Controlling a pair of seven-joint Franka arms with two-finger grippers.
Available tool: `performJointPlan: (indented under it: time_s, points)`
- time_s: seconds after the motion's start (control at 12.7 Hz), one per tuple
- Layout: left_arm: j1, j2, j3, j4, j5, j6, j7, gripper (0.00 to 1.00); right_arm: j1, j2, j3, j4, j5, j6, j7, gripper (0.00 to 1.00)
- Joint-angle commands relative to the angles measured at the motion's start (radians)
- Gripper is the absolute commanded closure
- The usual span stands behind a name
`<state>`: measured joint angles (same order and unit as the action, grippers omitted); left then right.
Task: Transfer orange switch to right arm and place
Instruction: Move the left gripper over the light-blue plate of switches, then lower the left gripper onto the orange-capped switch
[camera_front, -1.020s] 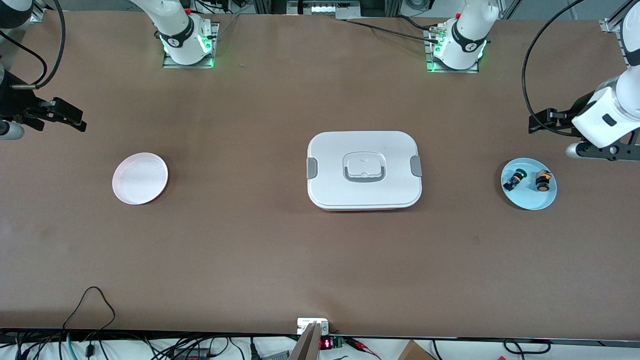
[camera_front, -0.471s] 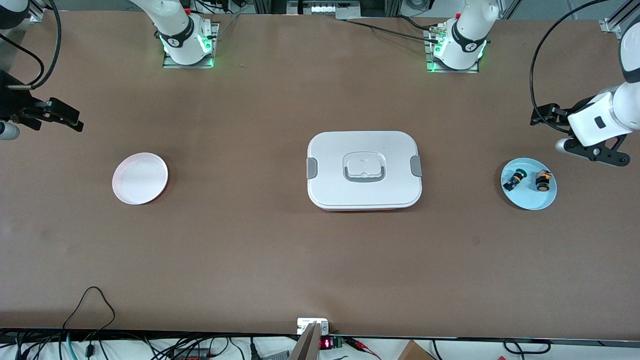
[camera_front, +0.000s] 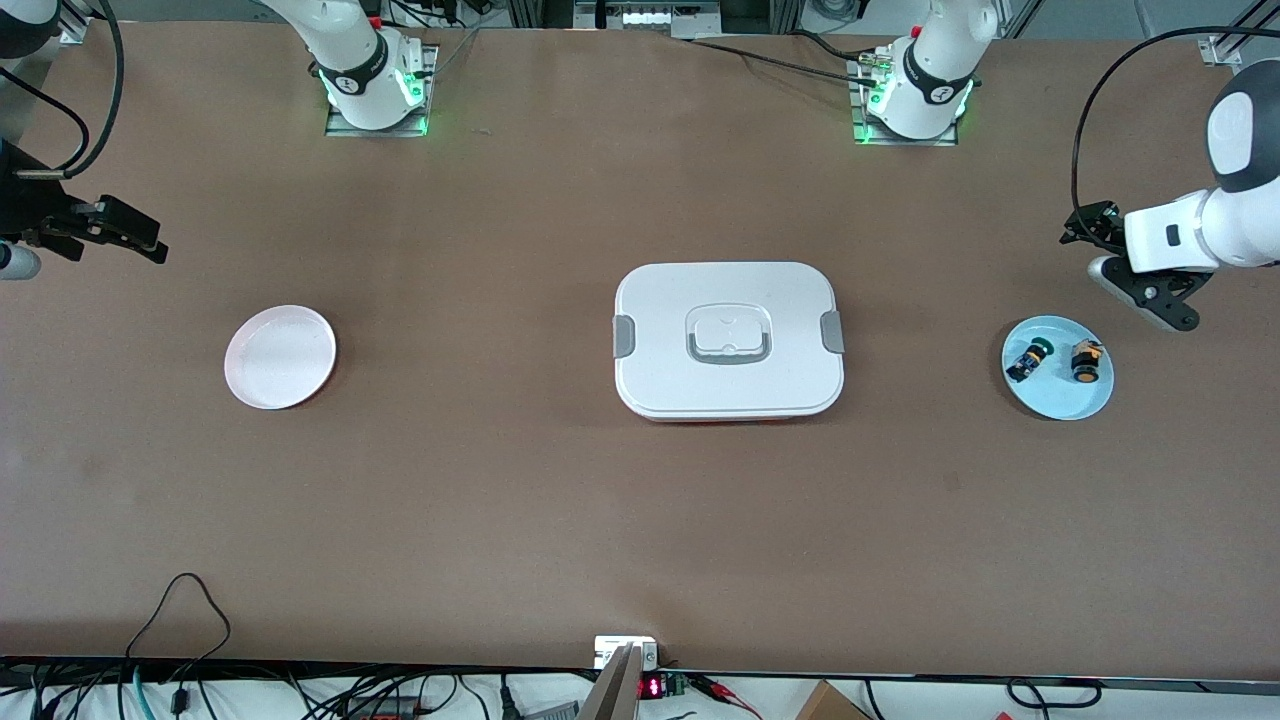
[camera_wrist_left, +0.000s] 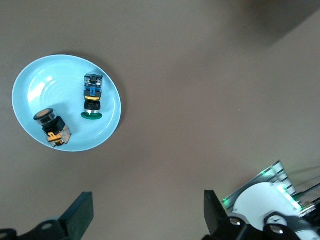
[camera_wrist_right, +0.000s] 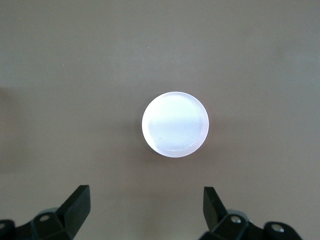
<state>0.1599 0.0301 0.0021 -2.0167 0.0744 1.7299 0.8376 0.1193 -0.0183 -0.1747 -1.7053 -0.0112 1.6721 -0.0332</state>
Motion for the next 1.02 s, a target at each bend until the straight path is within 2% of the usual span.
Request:
performJointPlan:
  time_s: [0.0,0.39,0.94]
  points:
    - [0.029,-0.012,-0.004,-0.073,0.036,0.098,0.223,0.02,-0.006,0.003,0.003,0.015,0.000,-0.017,-0.011,0.00]
    - [0.144,0.114,-0.005,-0.073,0.061,0.319,0.751,0.00,-0.001,-0.003,0.004,0.016,0.000,-0.017,-0.011,0.00]
    - [0.231,0.272,-0.008,-0.068,0.045,0.586,1.326,0.00,-0.009,0.001,0.001,0.015,0.002,-0.026,-0.007,0.00]
